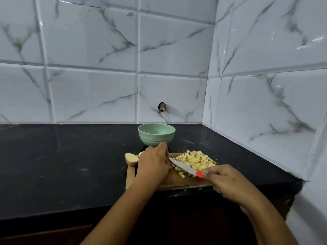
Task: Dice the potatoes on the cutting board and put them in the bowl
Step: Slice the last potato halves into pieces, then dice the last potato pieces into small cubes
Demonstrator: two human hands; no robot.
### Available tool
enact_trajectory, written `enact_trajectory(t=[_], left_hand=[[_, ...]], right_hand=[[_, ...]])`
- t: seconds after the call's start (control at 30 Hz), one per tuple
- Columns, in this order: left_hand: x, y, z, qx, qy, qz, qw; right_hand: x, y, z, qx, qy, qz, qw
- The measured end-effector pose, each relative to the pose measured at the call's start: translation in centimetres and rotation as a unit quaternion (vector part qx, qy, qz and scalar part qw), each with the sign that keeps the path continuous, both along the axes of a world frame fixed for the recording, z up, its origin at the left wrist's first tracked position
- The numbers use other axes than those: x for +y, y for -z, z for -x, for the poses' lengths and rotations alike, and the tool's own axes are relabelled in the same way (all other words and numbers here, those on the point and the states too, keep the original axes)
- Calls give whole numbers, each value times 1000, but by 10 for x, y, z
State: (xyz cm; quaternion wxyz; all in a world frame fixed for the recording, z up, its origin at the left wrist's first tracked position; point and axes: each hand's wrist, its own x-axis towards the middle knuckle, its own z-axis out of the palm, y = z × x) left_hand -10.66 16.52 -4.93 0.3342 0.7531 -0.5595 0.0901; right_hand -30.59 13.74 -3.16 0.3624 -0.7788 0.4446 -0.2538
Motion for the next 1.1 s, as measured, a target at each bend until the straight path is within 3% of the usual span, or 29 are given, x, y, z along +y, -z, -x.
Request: enact_trajectory(t=[0.17, 0.3, 0.5, 0.63, 0.77, 0.93, 1.1], left_hand=[[-17, -6, -11, 15, 67, -37, 997], [-18, -15, -22, -83, 15, -43, 996], [-26, -25, -44, -161, -1, -217, 963], [-31, -21, -45, -178, -1, -212, 961], [-37, -20, -44, -174, 23, -217, 960], [-41, -24, -42, -152, 45, -229, 961], [-24, -31, -35, -165, 3, -123, 979]], right_hand=[[-9, -10, 21, 10, 6, -63, 998], [-9, -10, 24, 16, 42, 9, 999], [17, -3, 0, 106, -18, 112, 988], [17, 1, -11, 185, 45, 190, 963], [10, -5, -5, 175, 106, 220, 954], [18, -5, 0, 132, 67, 212, 966], [24, -1, -7, 139, 36, 198, 970]])
